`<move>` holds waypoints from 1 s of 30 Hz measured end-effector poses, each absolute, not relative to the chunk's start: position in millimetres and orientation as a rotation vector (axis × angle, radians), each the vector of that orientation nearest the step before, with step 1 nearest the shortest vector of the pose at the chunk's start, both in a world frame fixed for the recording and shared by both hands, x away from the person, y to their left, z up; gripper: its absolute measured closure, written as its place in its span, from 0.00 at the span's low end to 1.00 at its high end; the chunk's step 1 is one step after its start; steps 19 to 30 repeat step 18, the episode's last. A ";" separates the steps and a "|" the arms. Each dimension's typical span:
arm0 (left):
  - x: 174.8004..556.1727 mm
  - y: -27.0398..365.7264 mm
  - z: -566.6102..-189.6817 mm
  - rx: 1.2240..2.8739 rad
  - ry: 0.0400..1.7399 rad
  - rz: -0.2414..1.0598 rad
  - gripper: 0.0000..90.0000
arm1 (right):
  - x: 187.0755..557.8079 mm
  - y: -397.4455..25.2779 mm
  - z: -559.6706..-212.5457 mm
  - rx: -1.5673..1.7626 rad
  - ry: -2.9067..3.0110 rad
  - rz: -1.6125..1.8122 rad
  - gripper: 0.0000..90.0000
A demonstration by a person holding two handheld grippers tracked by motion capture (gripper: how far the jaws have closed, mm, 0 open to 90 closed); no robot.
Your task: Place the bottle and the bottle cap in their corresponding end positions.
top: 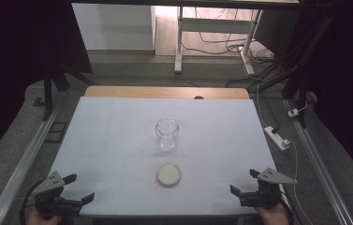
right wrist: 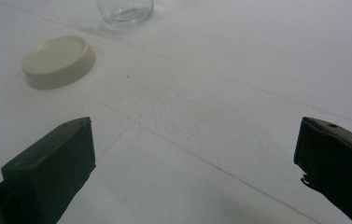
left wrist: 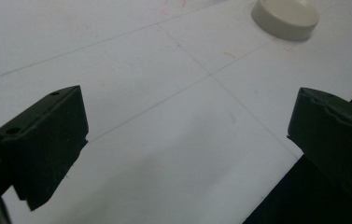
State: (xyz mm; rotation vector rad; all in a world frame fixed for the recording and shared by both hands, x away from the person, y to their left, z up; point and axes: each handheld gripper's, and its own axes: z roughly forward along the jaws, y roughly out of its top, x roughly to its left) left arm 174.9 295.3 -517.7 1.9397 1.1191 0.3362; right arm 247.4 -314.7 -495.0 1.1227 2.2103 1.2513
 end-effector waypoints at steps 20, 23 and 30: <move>167.1 300.1 -522.4 1.987 1.191 0.357 0.00 | 241.5 -314.8 -494.4 1.135 2.239 1.200 0.00; 167.1 300.1 -522.4 1.987 1.191 0.357 0.00 | 241.5 -314.8 -494.4 1.135 2.239 1.200 0.00; 167.1 300.1 -522.4 1.987 1.191 0.357 0.00 | 241.5 -314.8 -494.4 1.135 2.239 1.200 0.00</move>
